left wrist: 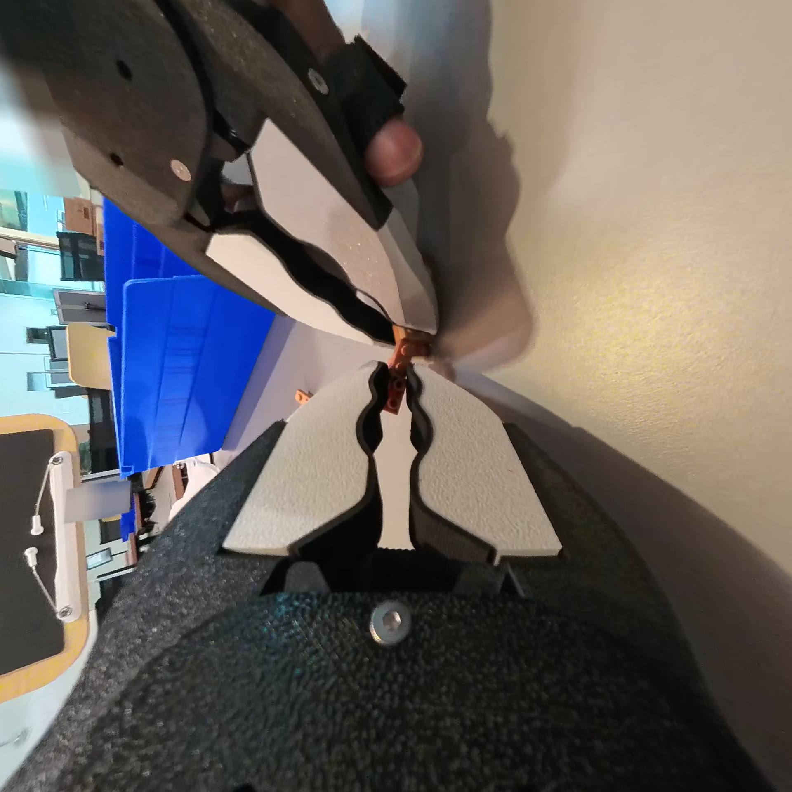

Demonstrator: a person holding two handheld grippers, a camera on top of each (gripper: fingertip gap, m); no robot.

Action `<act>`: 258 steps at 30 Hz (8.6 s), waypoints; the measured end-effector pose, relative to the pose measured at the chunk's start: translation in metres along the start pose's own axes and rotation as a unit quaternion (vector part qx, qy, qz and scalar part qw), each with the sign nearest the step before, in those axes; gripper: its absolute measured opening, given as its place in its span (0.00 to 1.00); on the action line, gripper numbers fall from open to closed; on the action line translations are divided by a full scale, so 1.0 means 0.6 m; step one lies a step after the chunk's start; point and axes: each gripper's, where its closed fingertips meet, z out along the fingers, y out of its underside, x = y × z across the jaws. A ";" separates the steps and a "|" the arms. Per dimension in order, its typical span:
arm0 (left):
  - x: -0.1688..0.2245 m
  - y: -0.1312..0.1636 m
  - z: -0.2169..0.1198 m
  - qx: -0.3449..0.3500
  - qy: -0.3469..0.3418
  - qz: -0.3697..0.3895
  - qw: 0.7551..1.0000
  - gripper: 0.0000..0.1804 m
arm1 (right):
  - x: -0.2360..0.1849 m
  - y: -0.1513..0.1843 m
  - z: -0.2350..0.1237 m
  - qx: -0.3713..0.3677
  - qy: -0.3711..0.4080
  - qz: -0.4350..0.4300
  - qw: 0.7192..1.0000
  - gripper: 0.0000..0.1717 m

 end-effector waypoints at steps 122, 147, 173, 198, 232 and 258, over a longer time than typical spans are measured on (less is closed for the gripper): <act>-0.036 0.009 -0.016 -0.154 -0.112 0.170 0.967 0.04 | 0.025 -0.046 -0.013 0.078 0.110 -0.052 0.990 0.05; -0.052 0.004 -0.025 -0.167 -0.150 0.179 0.958 0.00 | 0.036 -0.068 -0.033 0.124 0.134 -0.051 0.982 0.05; -0.075 0.001 -0.052 0.024 -0.081 -0.097 0.992 0.06 | 0.032 -0.087 -0.055 0.161 0.144 -0.085 0.973 0.05; -0.087 0.001 -0.045 -0.046 -0.138 -0.084 0.986 0.06 | 0.046 -0.082 -0.060 0.148 0.182 -0.082 0.969 0.05; -0.075 0.000 -0.046 -0.028 -0.090 -0.119 0.988 0.06 | 0.037 -0.081 -0.057 0.142 0.163 -0.093 0.972 0.04; -0.070 0.005 -0.044 -0.002 -0.066 -0.154 0.986 0.05 | 0.042 -0.081 -0.050 0.141 0.185 -0.126 0.964 0.04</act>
